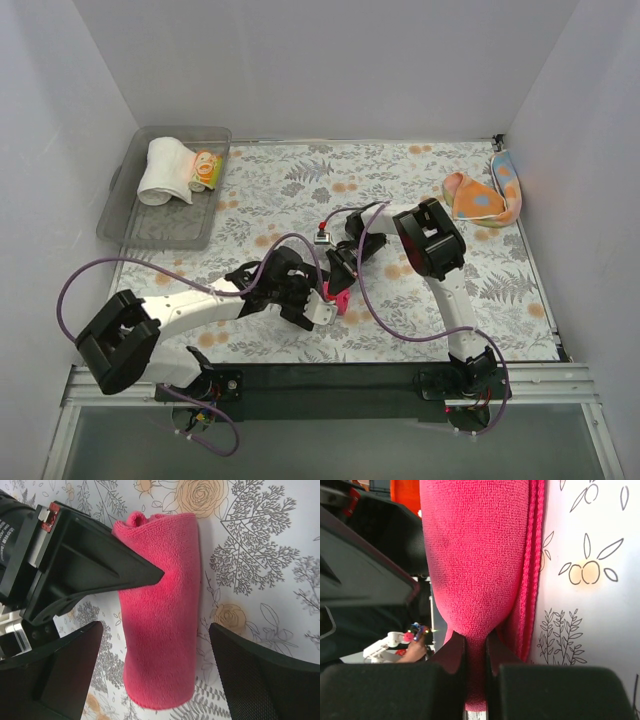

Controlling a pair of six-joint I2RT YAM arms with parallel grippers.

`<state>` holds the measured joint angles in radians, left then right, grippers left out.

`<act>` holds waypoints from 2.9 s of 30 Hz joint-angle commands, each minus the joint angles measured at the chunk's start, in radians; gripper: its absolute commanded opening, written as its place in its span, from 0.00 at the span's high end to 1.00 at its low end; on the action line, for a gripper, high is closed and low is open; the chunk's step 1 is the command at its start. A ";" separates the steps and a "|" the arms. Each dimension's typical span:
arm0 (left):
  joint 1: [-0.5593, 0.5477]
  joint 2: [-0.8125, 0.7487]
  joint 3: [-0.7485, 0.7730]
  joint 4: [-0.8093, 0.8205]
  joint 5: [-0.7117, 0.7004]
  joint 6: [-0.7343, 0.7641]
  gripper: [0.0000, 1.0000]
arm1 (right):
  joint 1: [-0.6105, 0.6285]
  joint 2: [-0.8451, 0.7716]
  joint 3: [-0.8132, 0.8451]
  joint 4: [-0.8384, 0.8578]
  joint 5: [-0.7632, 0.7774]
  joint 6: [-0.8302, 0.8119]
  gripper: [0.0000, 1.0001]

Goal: Roll the towels
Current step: Roll the towel, then place the rolled towel into the container

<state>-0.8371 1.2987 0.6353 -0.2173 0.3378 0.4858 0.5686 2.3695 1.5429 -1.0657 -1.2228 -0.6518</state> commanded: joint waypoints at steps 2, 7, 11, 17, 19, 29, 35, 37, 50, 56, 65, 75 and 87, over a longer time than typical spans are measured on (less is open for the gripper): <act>-0.020 0.080 -0.013 0.147 -0.031 0.054 0.18 | 0.017 0.079 -0.021 0.046 0.226 -0.077 0.99; -0.022 0.165 0.000 0.128 -0.022 0.062 0.30 | 0.019 0.080 -0.013 0.047 0.238 -0.068 0.99; -0.020 0.232 0.052 0.018 -0.016 0.025 0.49 | 0.016 0.051 -0.029 0.046 0.278 -0.068 0.89; -0.022 0.280 0.125 -0.197 0.088 0.005 0.60 | -0.044 -0.029 -0.024 0.043 0.330 -0.039 0.53; -0.019 0.304 0.158 -0.302 0.133 0.004 0.61 | -0.091 -0.053 -0.007 0.038 0.347 -0.026 0.46; 0.064 0.500 0.317 -0.511 0.181 -0.157 0.56 | -0.302 -0.147 0.119 -0.045 0.373 -0.009 0.13; 0.128 0.626 0.400 -0.524 0.178 -0.328 0.58 | -0.355 -0.269 0.008 -0.039 0.345 -0.020 0.12; 0.139 0.648 0.415 -0.511 0.165 -0.383 0.64 | -0.365 -0.305 -0.026 -0.036 0.341 -0.022 0.12; 0.394 0.653 0.751 -0.635 0.437 -0.610 1.00 | -0.408 -0.342 -0.049 -0.028 0.310 -0.003 0.12; 0.510 0.600 0.878 -0.706 0.460 -0.616 1.00 | -0.408 -0.343 -0.041 -0.030 0.309 0.007 0.12; 0.835 0.550 1.096 -0.760 0.501 -0.636 1.00 | -0.411 -0.345 -0.033 -0.040 0.338 0.011 0.12; 1.195 0.476 1.106 -0.647 0.177 -0.719 1.00 | -0.411 -0.326 -0.018 -0.051 0.332 0.020 0.12; 1.073 0.378 0.721 -0.243 -0.365 -0.840 1.00 | -0.411 -0.337 -0.029 -0.054 0.348 0.034 0.12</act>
<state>0.2745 1.7458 1.4361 -0.6102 0.1669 -0.3286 0.1593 2.0575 1.4948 -1.0996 -0.8795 -0.6266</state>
